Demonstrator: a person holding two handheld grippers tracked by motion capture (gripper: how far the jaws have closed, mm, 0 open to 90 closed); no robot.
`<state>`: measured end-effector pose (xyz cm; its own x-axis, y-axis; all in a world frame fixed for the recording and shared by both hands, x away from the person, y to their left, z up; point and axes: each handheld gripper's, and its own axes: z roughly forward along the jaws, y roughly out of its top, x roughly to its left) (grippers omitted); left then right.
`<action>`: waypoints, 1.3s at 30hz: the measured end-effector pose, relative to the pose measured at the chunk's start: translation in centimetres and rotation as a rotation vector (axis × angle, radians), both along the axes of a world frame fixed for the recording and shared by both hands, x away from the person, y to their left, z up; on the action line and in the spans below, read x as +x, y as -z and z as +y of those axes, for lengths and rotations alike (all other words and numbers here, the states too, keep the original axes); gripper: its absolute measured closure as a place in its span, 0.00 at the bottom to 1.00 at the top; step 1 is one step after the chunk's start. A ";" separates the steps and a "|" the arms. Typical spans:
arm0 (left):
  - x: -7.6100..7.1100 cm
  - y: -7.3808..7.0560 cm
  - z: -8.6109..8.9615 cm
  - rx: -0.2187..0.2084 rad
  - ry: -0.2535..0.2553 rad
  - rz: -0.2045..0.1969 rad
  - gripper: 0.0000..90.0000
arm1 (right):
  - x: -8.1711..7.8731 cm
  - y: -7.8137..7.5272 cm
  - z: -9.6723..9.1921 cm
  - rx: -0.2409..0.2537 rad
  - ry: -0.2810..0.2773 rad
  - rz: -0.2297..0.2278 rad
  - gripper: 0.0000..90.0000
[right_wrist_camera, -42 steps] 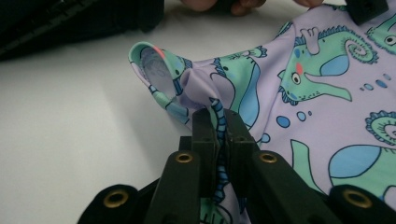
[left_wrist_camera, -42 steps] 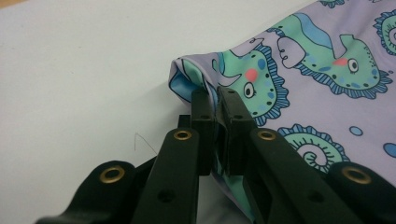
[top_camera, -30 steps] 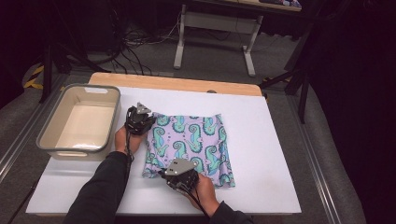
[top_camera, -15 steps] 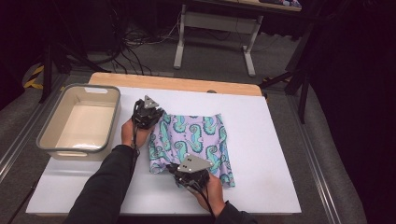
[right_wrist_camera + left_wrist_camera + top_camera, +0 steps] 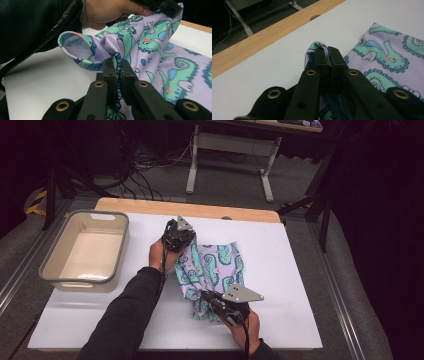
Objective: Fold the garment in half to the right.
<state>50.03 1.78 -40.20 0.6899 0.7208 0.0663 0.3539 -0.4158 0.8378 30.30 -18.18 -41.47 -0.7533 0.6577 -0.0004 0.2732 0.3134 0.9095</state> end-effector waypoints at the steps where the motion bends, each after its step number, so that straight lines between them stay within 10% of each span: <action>1: 0.0 0.0 0.0 0.000 0.000 0.000 0.97 | -0.1 0.0 -0.5 0.003 0.011 -0.004 0.96; 15: 1.1 0.9 -6.6 0.026 0.076 0.002 0.90 | -0.4 0.9 -6.0 0.020 0.121 0.044 0.96; 24: -0.3 -0.2 -5.1 -0.010 0.091 -0.027 0.64 | -1.0 2.6 -8.9 0.008 0.166 0.119 0.95; 30: -5.0 0.0 -2.0 -0.055 0.176 -0.045 0.55 | -1.4 3.6 -10.5 -0.010 0.185 0.152 0.91; 39: -14.6 2.9 -1.2 0.002 0.435 -0.001 0.43 | -1.8 2.9 -10.0 -0.091 0.181 0.055 0.48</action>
<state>35.38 0.62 -43.13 0.9294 0.3626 0.0684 0.1442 -0.5276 0.8372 28.47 -28.15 -44.39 -0.6236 0.7813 -0.0281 0.3807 0.3349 0.8619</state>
